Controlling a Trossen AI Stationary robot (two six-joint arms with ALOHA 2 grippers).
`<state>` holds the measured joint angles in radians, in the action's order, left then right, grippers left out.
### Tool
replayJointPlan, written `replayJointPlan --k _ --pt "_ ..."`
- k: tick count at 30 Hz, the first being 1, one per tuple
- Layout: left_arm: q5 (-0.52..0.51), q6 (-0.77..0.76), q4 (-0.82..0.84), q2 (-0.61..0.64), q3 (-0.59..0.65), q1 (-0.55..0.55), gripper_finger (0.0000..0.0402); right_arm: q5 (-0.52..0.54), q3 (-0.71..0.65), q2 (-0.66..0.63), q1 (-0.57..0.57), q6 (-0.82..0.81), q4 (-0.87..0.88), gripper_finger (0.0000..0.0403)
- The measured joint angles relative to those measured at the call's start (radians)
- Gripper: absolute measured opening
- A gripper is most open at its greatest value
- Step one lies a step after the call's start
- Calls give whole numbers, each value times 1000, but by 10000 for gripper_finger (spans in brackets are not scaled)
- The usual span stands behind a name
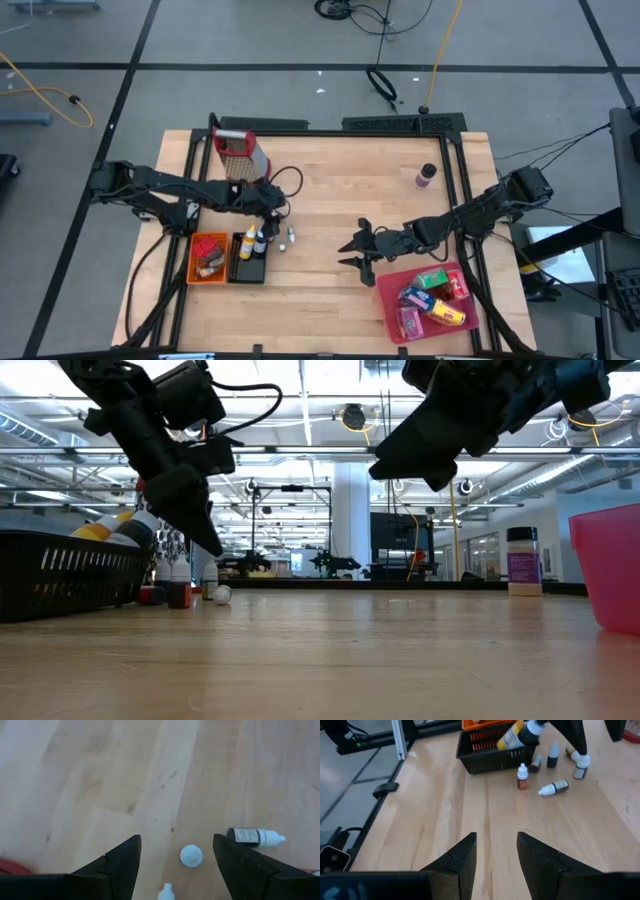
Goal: Pick & Place Kitchen Items
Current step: Put the green food coloring bottle into the black bin
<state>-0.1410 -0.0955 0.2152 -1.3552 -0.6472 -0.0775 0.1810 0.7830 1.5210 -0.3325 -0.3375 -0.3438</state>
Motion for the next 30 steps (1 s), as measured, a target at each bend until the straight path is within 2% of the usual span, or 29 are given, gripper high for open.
replayJointPlan --k 7,19,23,30 --pt "90 -13 15 0 0 -27 253 0 0 0 0 14 -12 132" --pt "92 -36 5 -98 1 -27 245 0 0 0 0 37 -24 132" --pt "93 -34 -12 -131 2 -27 200 0 0 0 0 39 -26 132" --pt "98 -15 -53 -137 2 -27 80 0 0 0 0 39 -24 132"
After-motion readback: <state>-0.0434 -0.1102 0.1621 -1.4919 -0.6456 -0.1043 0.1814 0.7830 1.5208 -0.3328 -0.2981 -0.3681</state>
